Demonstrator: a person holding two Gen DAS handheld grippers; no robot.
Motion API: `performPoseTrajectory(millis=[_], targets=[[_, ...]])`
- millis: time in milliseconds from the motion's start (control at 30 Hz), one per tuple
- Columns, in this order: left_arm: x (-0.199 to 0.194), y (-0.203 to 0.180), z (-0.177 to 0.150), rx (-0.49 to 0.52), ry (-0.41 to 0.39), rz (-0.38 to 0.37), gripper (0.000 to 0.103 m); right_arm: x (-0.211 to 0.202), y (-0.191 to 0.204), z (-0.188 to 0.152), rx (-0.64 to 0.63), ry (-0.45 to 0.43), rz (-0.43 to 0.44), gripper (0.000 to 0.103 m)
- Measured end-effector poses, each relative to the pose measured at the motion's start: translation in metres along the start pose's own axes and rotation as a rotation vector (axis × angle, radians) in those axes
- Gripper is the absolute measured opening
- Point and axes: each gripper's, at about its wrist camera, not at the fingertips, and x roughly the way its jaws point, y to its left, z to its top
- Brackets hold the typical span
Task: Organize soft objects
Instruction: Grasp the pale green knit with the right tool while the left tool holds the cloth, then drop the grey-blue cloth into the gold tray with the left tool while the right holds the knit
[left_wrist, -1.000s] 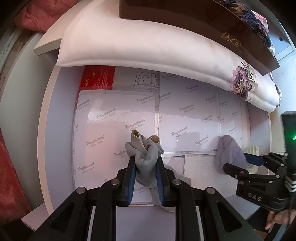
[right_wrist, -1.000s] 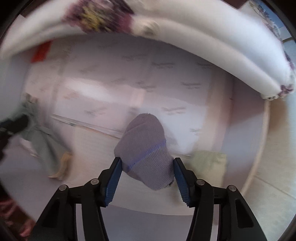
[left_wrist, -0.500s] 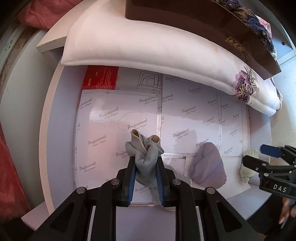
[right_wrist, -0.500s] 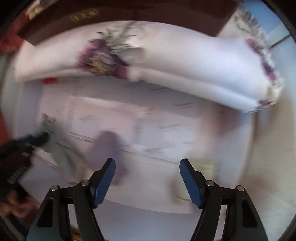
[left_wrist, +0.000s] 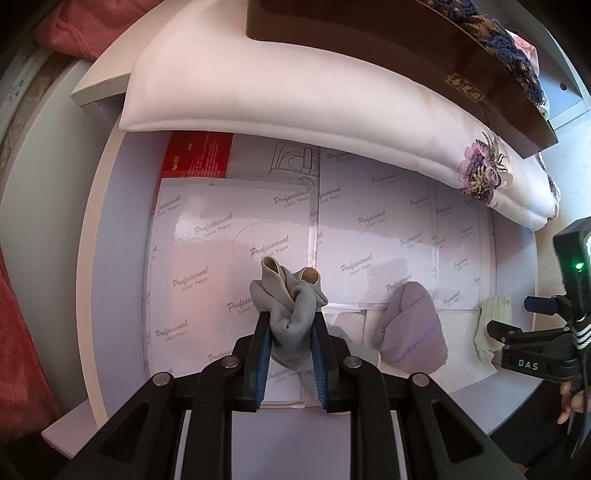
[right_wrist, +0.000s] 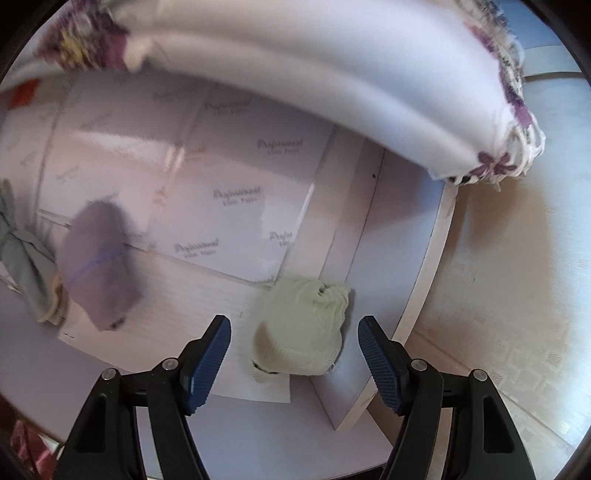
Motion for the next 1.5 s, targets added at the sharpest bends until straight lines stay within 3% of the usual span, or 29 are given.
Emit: performPoseTrajectory(millis=[167, 300, 467, 667, 867, 1167, 1500], targets=[[0.003, -0.001, -0.001, 0.003, 0.003, 0.008, 0.019, 0.020, 0.004, 0.000, -0.020, 0.038, -0.030, 0.070], [0.005, -0.002, -0.001, 0.002, 0.004, 0.010, 0.019, 0.040, 0.000, 0.005, -0.026, 0.088, -0.037, 0.063], [0.008, -0.004, -0.001, 0.006, 0.006, 0.013, 0.019, 0.043, 0.001, 0.005, -0.025, 0.074, -0.010, 0.051], [0.009, -0.004, -0.001, 0.002, 0.004, 0.012, 0.019, 0.004, 0.002, 0.003, 0.032, -0.072, 0.175, 0.046], [0.003, -0.005, -0.004, 0.010, -0.015, 0.018, 0.019, 0.017, 0.029, -0.007, 0.050, -0.041, 0.291, 0.047], [-0.022, -0.009, -0.008, 0.034, -0.098, 0.028, 0.019, 0.024, 0.045, -0.013, 0.079, -0.079, 0.272, 0.049], [-0.072, -0.013, 0.001, 0.058, -0.222, 0.010, 0.018, 0.021, 0.063, -0.009, 0.028, -0.090, 0.224, 0.051]])
